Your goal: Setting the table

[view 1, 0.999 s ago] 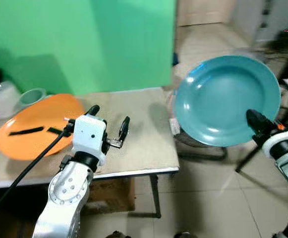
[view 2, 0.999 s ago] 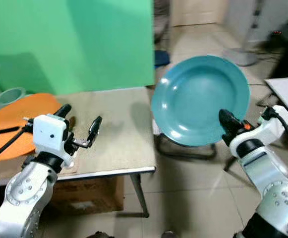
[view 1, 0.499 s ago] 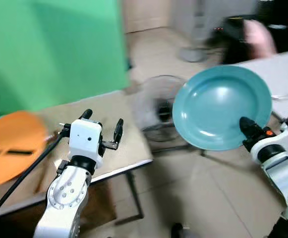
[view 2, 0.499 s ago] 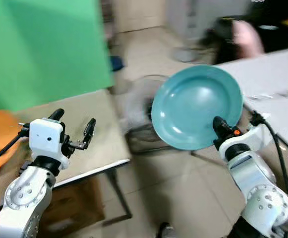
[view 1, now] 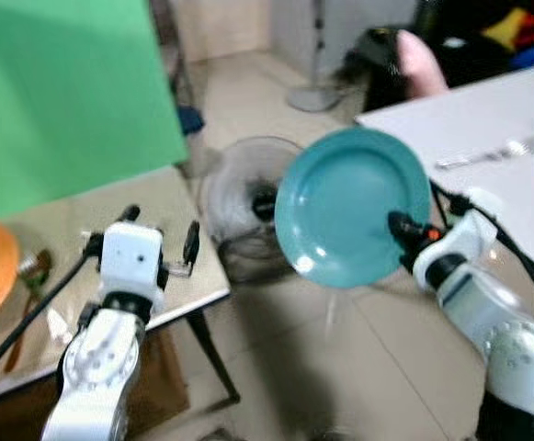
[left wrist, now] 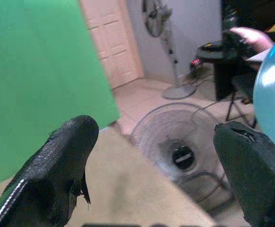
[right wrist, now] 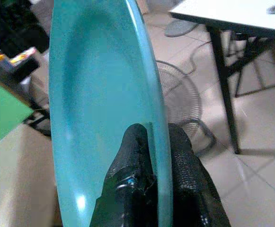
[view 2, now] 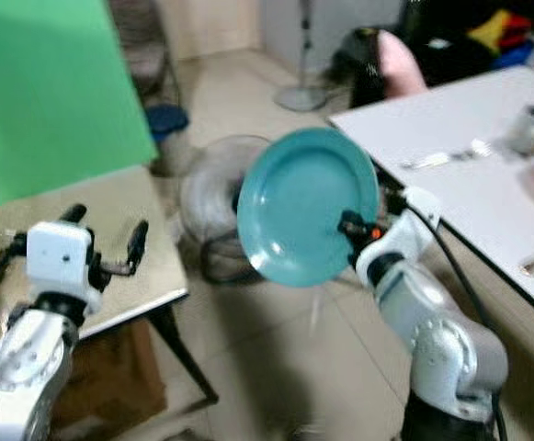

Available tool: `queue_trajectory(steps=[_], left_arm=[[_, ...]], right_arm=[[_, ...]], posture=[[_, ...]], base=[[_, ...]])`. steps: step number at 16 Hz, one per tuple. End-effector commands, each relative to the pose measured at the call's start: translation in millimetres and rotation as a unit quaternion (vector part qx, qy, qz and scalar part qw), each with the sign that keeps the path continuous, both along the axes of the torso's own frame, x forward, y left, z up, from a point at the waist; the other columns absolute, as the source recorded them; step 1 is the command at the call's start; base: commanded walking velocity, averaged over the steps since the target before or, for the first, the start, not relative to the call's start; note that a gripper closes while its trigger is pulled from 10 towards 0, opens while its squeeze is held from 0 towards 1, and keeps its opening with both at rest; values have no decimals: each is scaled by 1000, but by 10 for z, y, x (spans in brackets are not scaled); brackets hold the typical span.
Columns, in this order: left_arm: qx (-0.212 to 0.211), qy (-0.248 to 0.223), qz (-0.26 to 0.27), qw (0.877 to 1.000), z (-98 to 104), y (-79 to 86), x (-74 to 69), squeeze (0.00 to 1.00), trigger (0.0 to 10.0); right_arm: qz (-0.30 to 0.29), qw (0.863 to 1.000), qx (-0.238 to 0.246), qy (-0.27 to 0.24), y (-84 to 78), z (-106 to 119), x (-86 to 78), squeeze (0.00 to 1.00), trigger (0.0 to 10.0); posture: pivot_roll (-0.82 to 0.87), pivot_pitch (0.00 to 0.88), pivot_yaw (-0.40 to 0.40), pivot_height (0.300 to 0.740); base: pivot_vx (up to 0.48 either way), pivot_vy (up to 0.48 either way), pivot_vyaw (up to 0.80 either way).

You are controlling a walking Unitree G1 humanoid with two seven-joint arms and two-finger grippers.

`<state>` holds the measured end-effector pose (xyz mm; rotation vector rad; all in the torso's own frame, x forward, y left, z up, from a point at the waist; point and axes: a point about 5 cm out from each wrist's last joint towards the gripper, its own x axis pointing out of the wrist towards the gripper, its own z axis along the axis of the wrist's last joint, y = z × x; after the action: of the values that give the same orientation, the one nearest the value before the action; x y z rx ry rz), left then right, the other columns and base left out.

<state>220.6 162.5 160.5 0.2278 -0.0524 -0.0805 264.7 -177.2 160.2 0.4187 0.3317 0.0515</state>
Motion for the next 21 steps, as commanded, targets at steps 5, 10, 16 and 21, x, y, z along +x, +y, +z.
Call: queue_trajectory(steps=[5, 10, 16, 21], left_arm=[[-9, -3, -17, 1000, 34, -26, 36, 0, 10000], [-13, 3, -34, 999, 26, -50, 53, 0, 10000], [-12, 5, -47, 999, 36, -53, 47, 0, 10000], [-10, 7, -55, 998, 31, -52, 38, 0, 10000]], right_arm=[[14, 999, -24, -20, 104, 65, 92, 0, 10000], [24, 999, -7, -36, 112, 145, 194, 0, 10000], [17, 999, 29, -26, 94, 176, 223, 0, 10000], [19, 998, 65, -9, 58, 154, 184, 0, 10000]], posture=[[-55, 0, 56, 740], [-54, 0, 63, 740], [-42, 0, 65, 740], [-39, 0, 68, 740]], base=[[273, 0, -590], [287, 0, 0], [306, 0, -667], [307, 0, -633]])
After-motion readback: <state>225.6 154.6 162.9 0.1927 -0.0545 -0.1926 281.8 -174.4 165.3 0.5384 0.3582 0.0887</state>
